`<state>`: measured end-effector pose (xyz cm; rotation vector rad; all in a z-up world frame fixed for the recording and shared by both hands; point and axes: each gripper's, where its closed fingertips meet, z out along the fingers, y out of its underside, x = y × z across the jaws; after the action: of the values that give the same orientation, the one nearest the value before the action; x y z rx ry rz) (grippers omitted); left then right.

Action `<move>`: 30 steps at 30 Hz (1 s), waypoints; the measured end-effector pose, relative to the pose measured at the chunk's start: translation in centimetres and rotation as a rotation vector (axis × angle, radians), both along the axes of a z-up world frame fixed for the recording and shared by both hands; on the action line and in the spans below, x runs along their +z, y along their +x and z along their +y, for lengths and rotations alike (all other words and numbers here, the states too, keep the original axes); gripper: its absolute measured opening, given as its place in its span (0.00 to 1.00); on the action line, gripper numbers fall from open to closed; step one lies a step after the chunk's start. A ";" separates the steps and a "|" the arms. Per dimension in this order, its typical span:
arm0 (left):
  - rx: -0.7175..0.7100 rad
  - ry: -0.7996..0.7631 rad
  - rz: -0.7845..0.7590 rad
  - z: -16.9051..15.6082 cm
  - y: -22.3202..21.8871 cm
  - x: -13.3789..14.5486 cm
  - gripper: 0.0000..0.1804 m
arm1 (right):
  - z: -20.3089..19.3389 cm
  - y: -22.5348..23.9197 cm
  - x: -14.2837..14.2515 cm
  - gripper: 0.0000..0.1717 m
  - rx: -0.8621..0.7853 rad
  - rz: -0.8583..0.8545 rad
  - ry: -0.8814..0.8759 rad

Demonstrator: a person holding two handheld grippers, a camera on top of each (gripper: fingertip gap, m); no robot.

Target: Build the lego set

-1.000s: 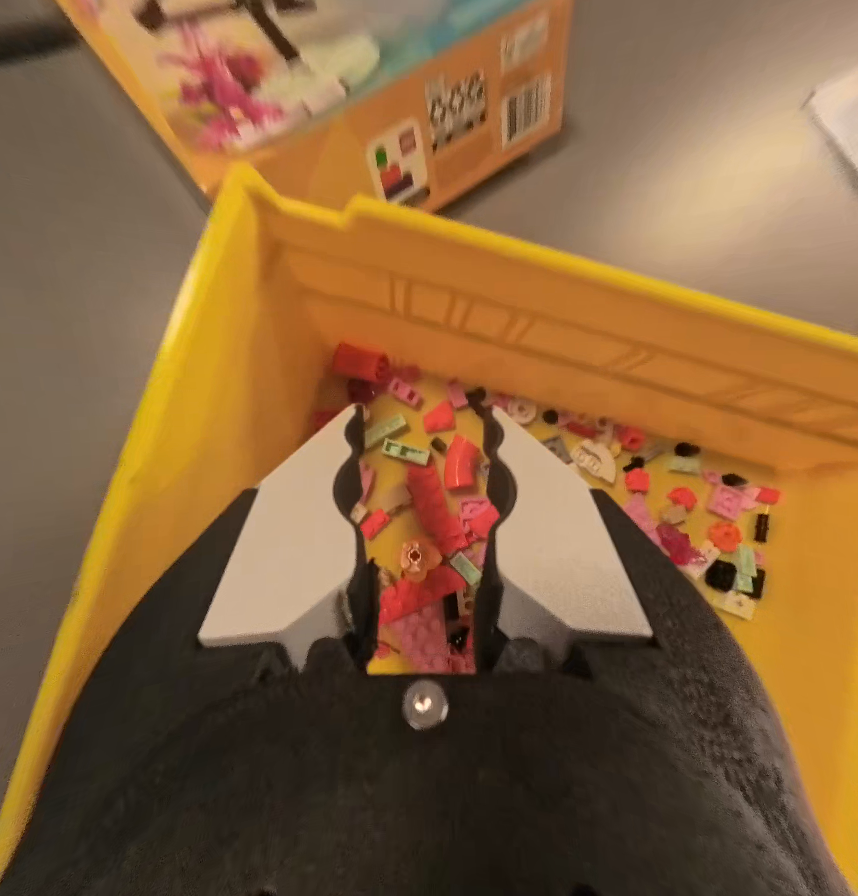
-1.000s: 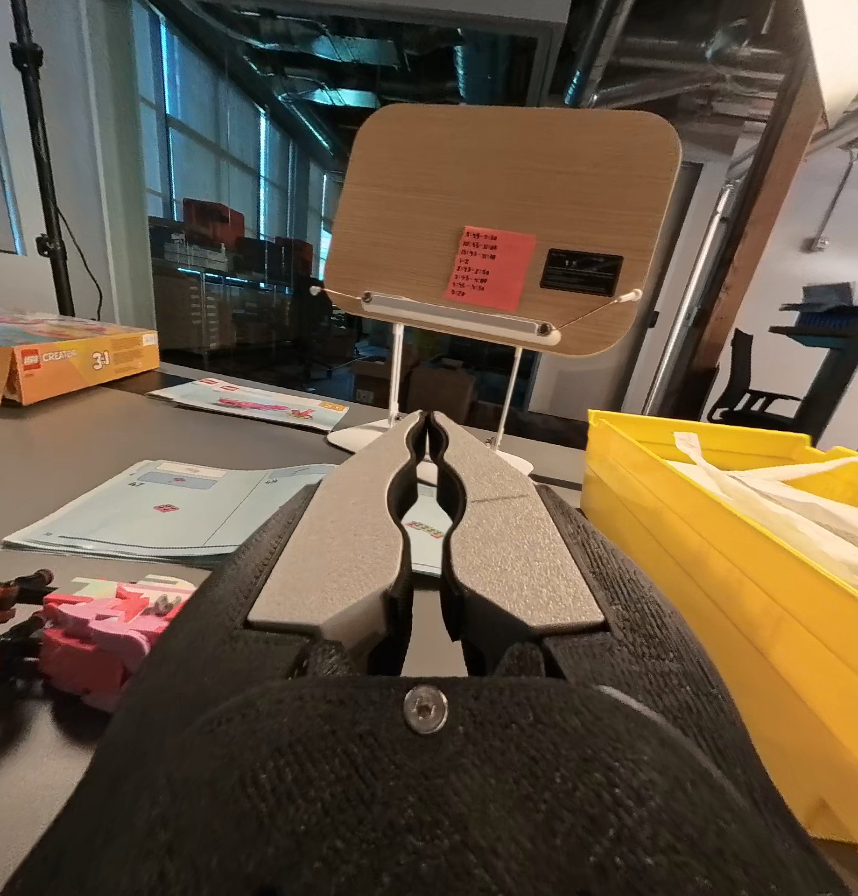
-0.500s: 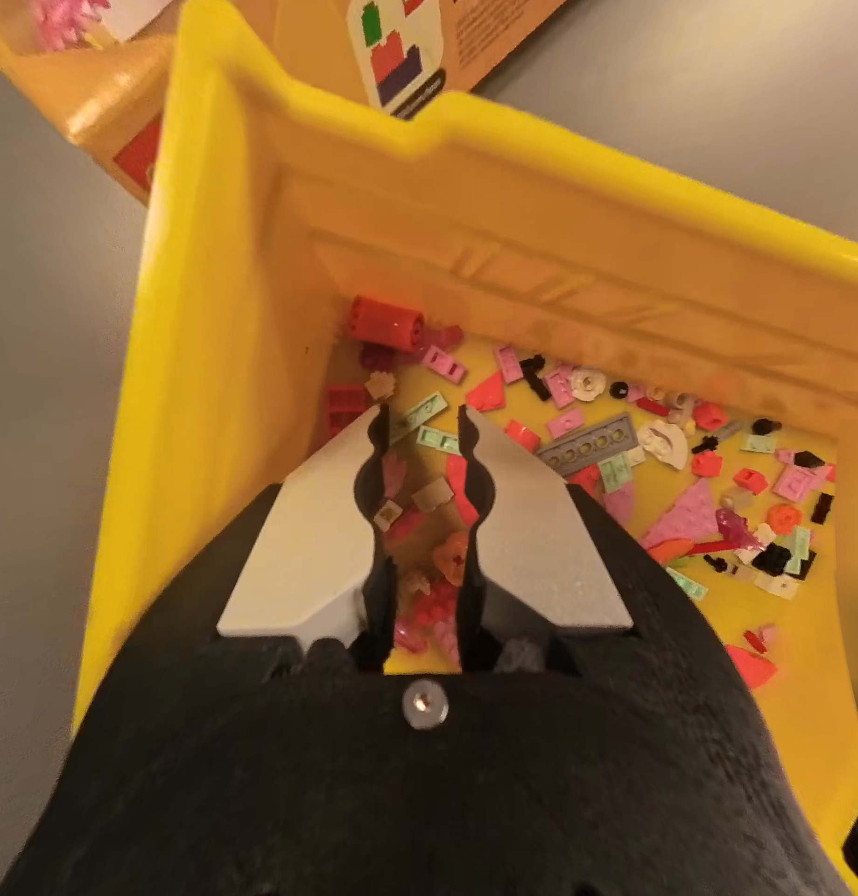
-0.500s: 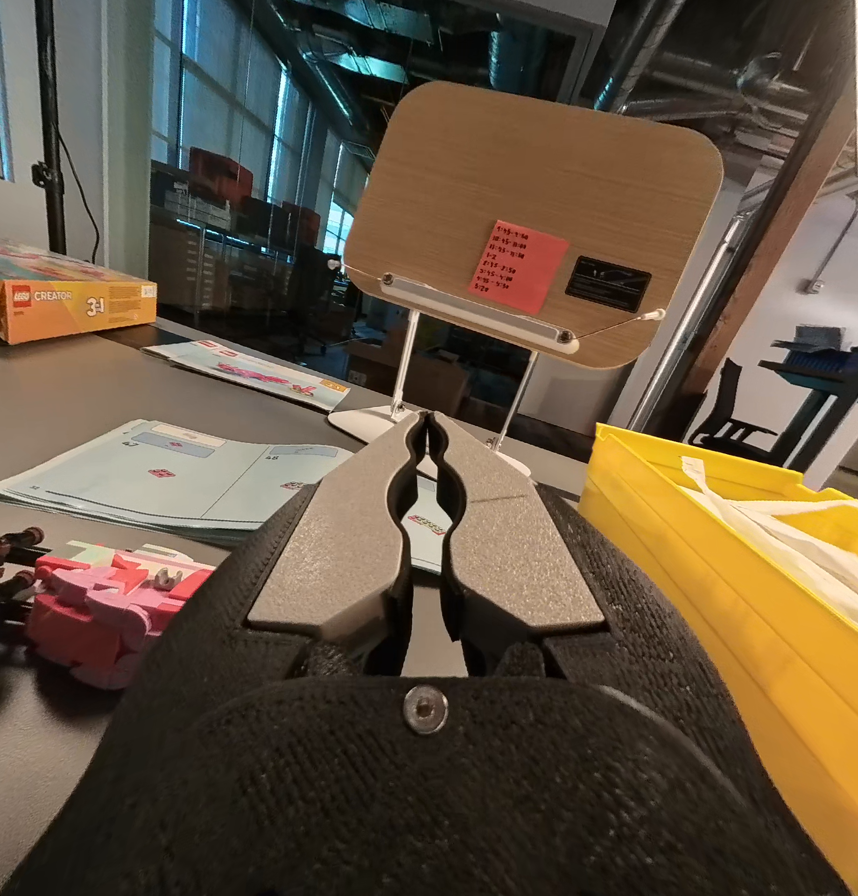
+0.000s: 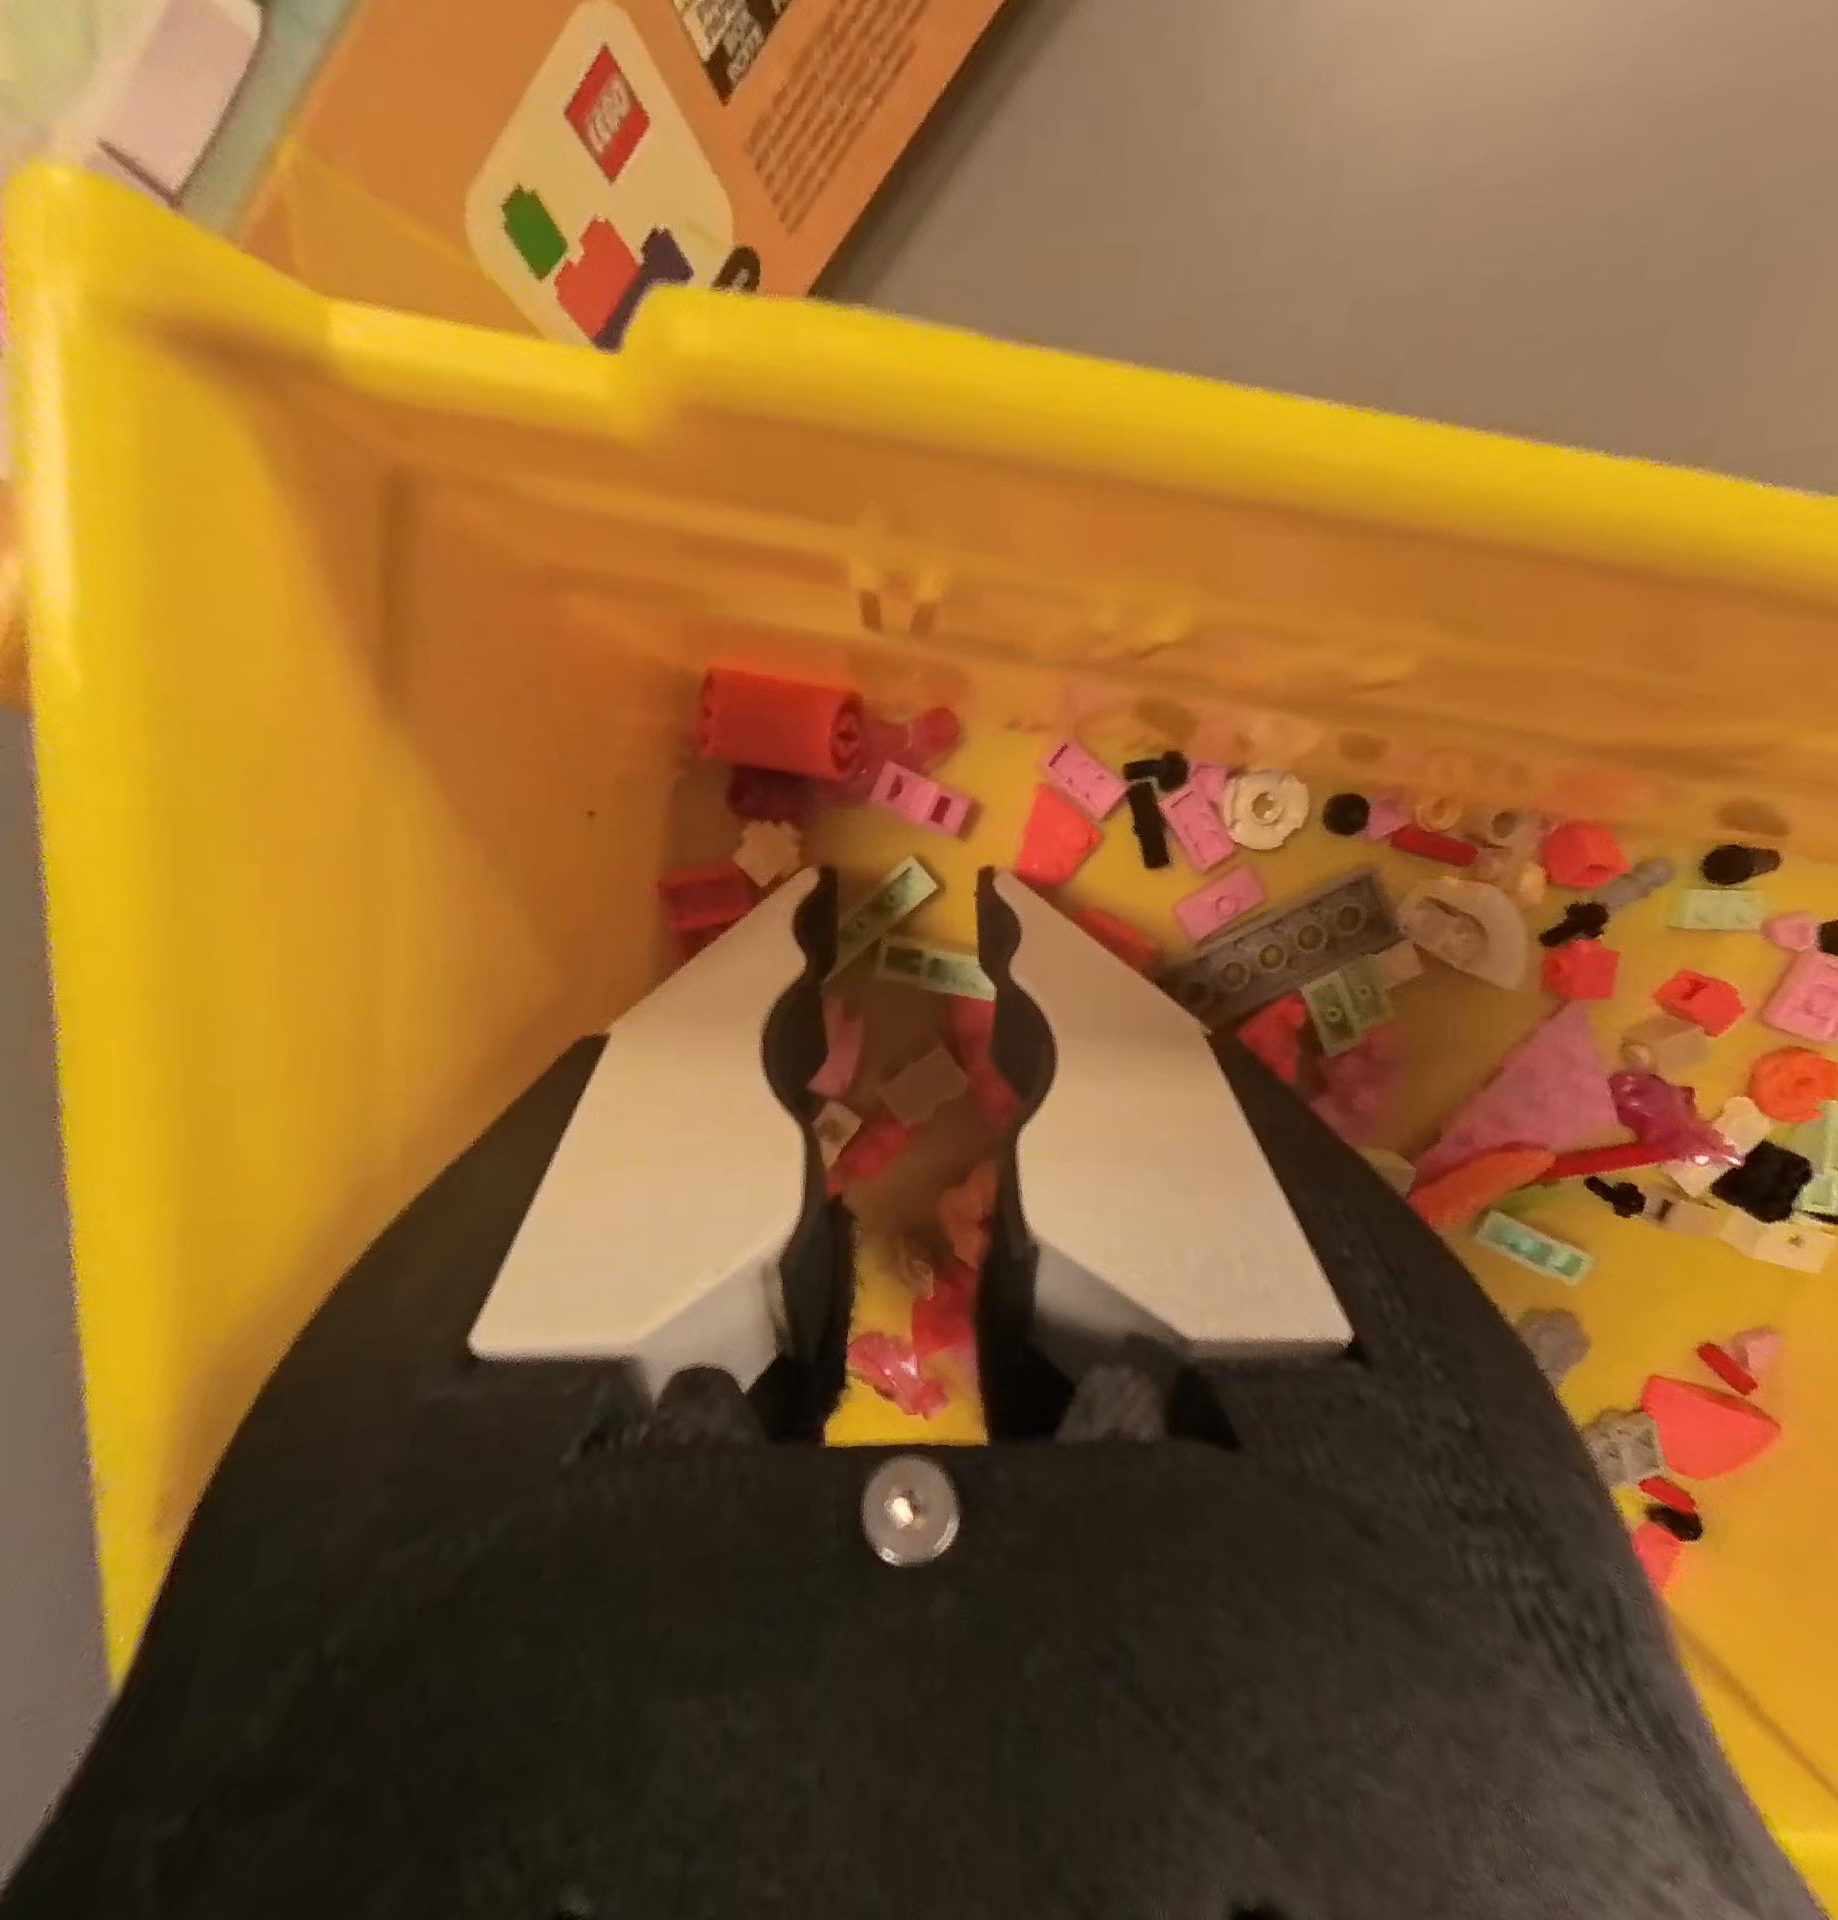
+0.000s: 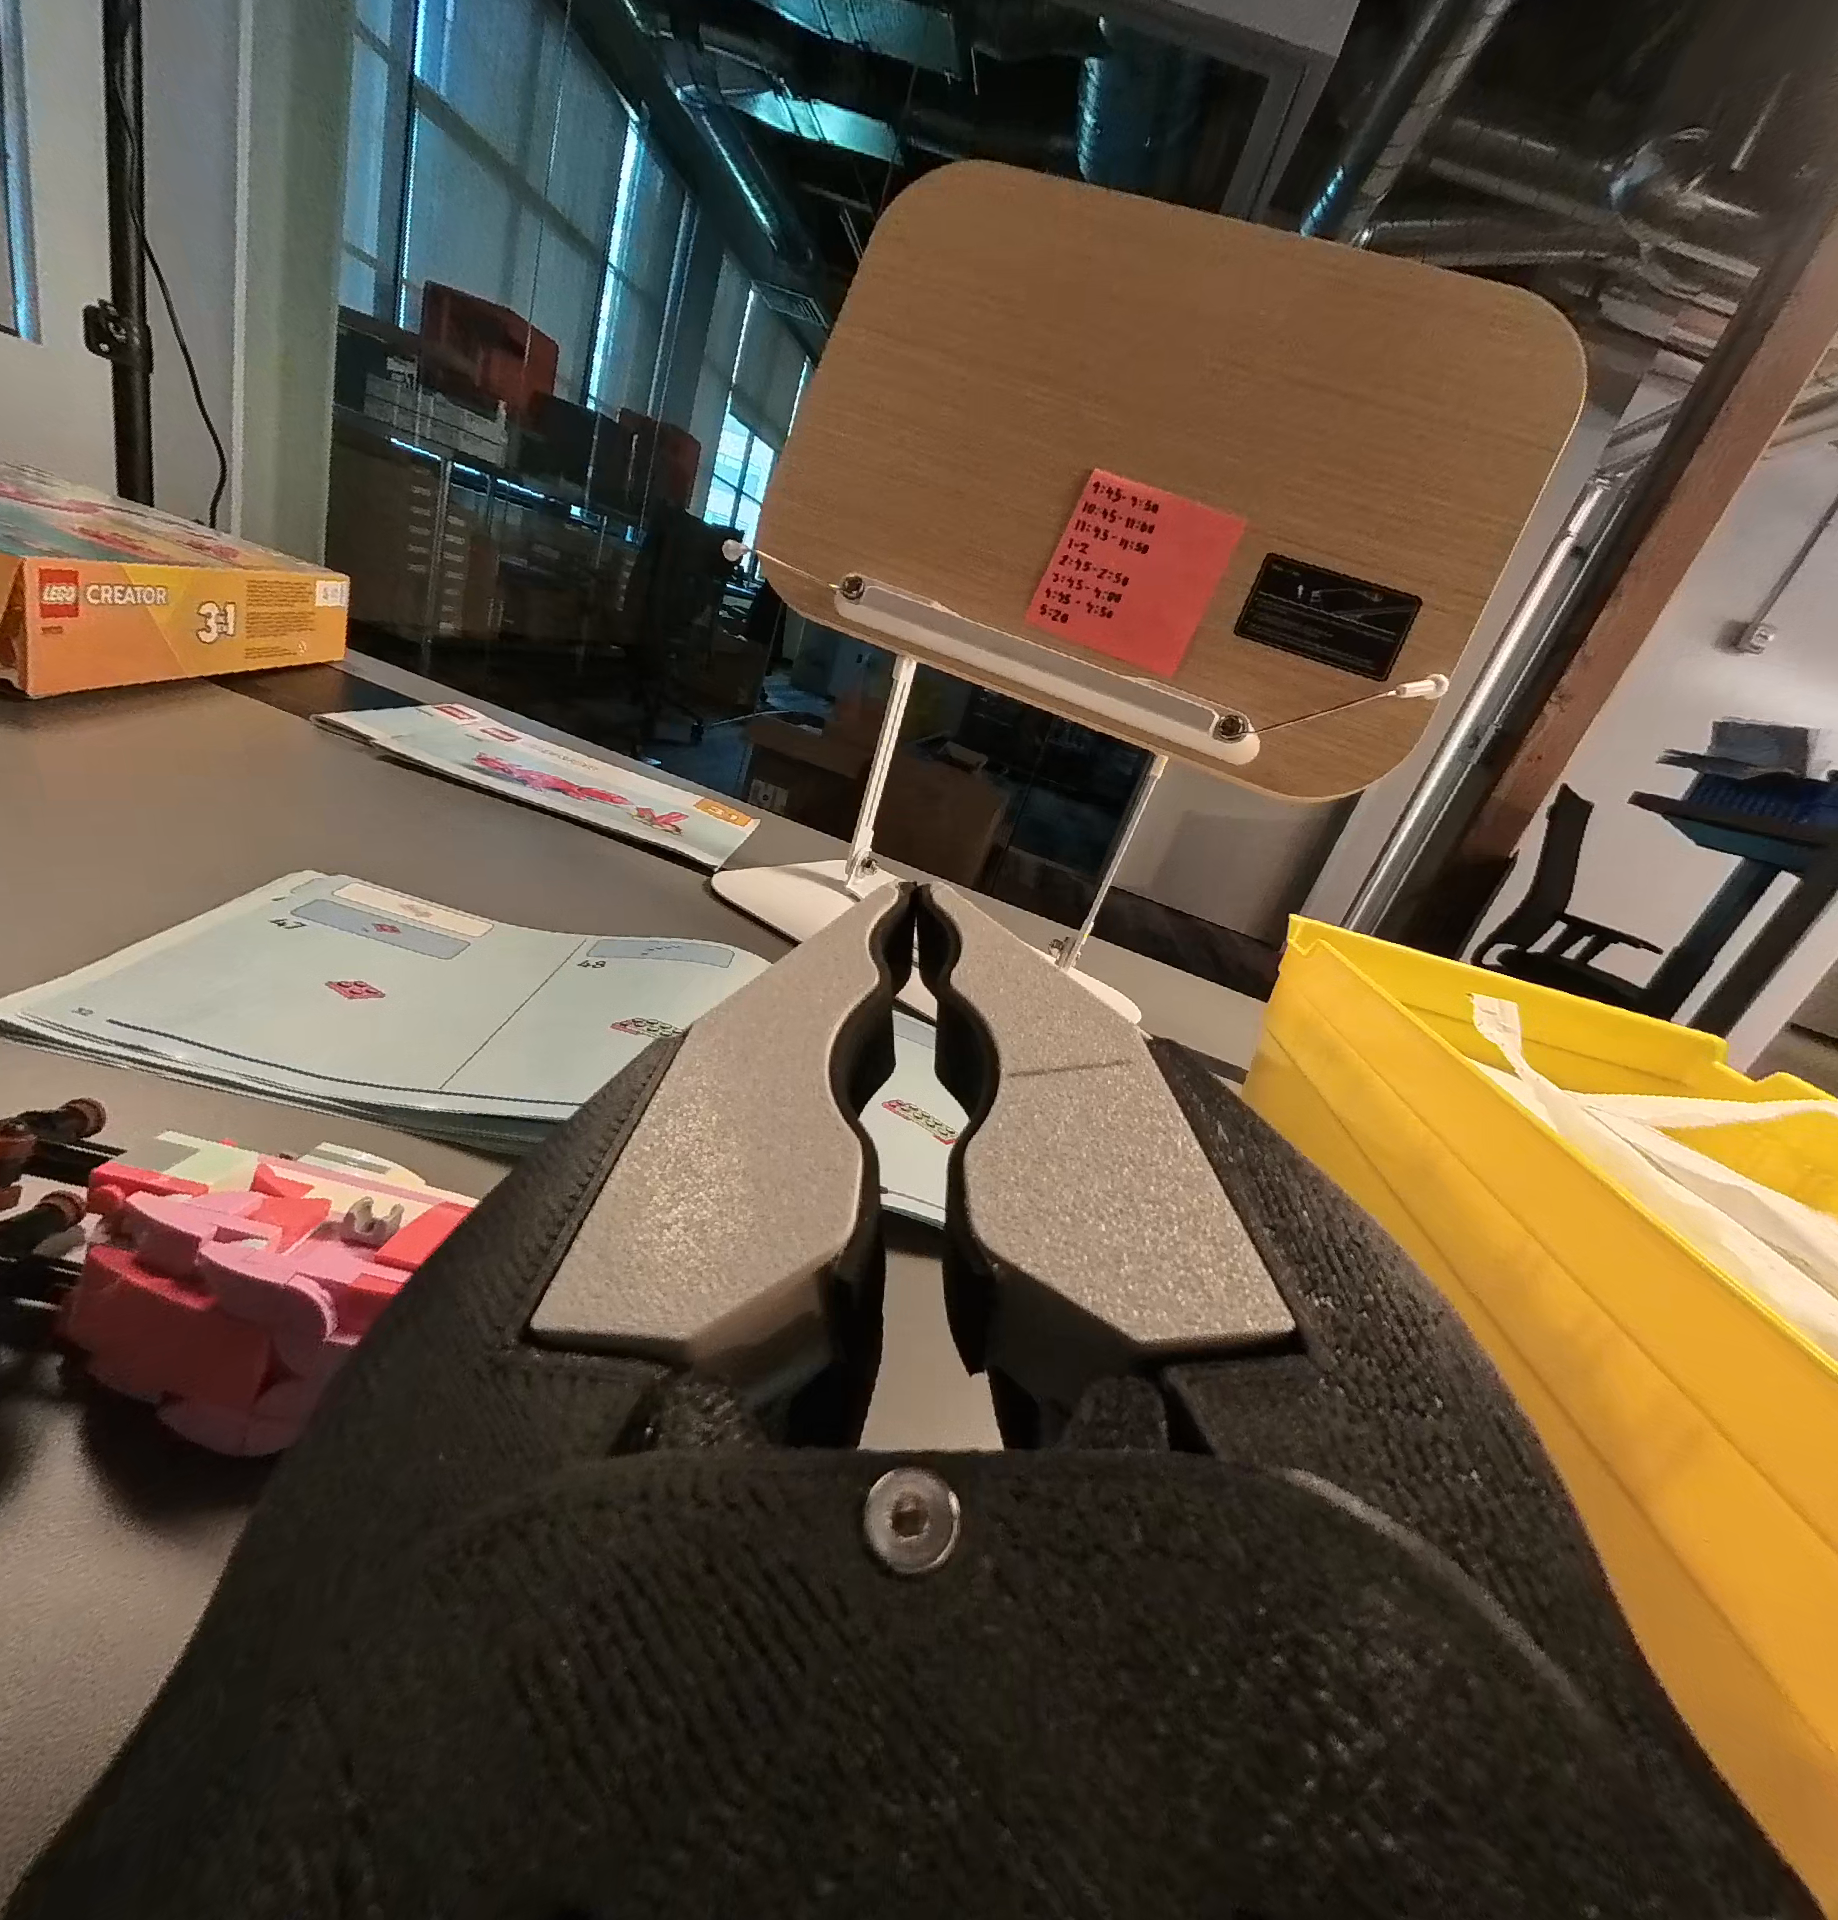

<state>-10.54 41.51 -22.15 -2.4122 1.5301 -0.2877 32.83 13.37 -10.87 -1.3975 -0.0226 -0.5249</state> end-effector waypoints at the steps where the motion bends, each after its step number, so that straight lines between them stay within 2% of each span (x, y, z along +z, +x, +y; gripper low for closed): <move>1: -0.004 -0.008 -0.013 -0.1 0.2 0.1 0.14 | 0.0 0.0 0.0 0.00 0.001 0.001 -0.001; 6: 0.055 -0.110 -0.144 -0.5 1.9 1.5 0.11 | 0.1 -0.1 -0.1 0.00 0.011 0.006 -0.002; 10: 0.212 -0.151 -0.129 0.6 2.1 1.0 0.11 | 0.1 -0.2 -0.1 0.00 0.017 0.005 -0.003; 13: 0.268 -0.227 -0.108 0.2 2.5 0.7 0.10 | 0.1 -0.3 0.0 0.00 0.024 0.009 0.001; 18: 0.263 -0.160 -0.025 0.3 1.6 0.7 0.07 | 0.0 -0.4 0.0 0.00 0.036 0.022 0.006; 25: 0.274 -0.187 -0.021 -0.4 1.7 0.2 0.07 | 0.1 -0.7 0.1 0.00 0.060 0.030 0.009; 30: 0.226 -0.172 -0.008 -0.8 1.6 0.1 0.05 | 0.1 -0.9 0.1 0.00 0.072 0.042 0.014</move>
<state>-8.98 40.72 -22.06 -2.6840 1.2593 -0.3945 31.97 13.44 -10.78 -1.3882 -0.0354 -0.4347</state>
